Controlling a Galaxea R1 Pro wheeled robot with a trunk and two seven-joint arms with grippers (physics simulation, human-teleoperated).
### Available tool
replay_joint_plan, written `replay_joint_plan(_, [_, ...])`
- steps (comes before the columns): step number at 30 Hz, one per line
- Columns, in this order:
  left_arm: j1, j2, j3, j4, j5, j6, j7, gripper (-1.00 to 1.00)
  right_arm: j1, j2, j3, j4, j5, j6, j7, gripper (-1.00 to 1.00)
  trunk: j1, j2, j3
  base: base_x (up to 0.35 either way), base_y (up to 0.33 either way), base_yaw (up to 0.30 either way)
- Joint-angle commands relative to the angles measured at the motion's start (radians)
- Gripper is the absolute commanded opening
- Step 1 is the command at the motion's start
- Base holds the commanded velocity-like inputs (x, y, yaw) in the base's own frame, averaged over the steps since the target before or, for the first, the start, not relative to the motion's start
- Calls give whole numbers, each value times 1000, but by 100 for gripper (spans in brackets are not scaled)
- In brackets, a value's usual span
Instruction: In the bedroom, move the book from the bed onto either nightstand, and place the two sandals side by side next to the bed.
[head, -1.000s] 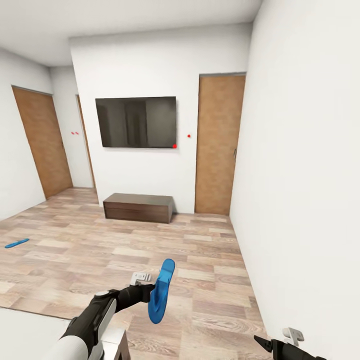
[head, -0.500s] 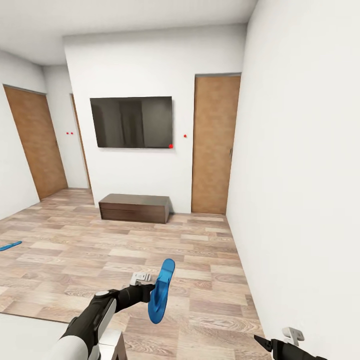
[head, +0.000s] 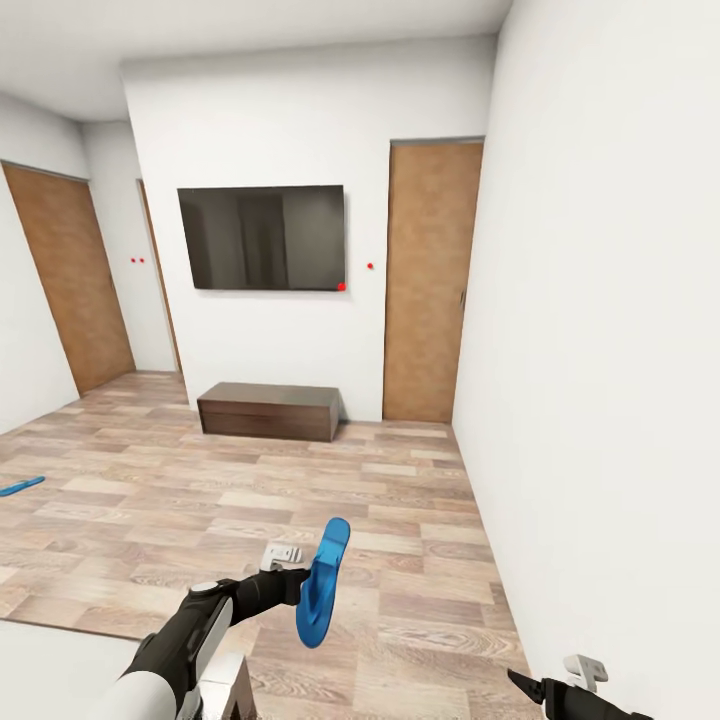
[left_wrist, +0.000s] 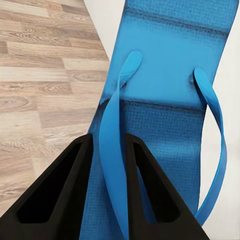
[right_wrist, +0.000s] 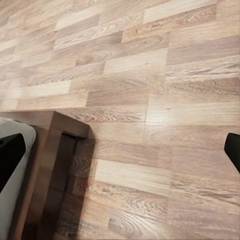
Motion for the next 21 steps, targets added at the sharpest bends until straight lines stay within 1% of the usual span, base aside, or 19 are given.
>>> replay_joint_plan(1, [-1,-2,8,-1,-6,7,-3,-100,-1,-1,7,0,-10,5,2,100,0,-2,-3,0,0,0])
replay_joint_plan(21, [-1,-2,8,-2,-6,7,-3,-100,-1,-1,6,0,-10,5,1,100,0,-2,-35,0,0,0])
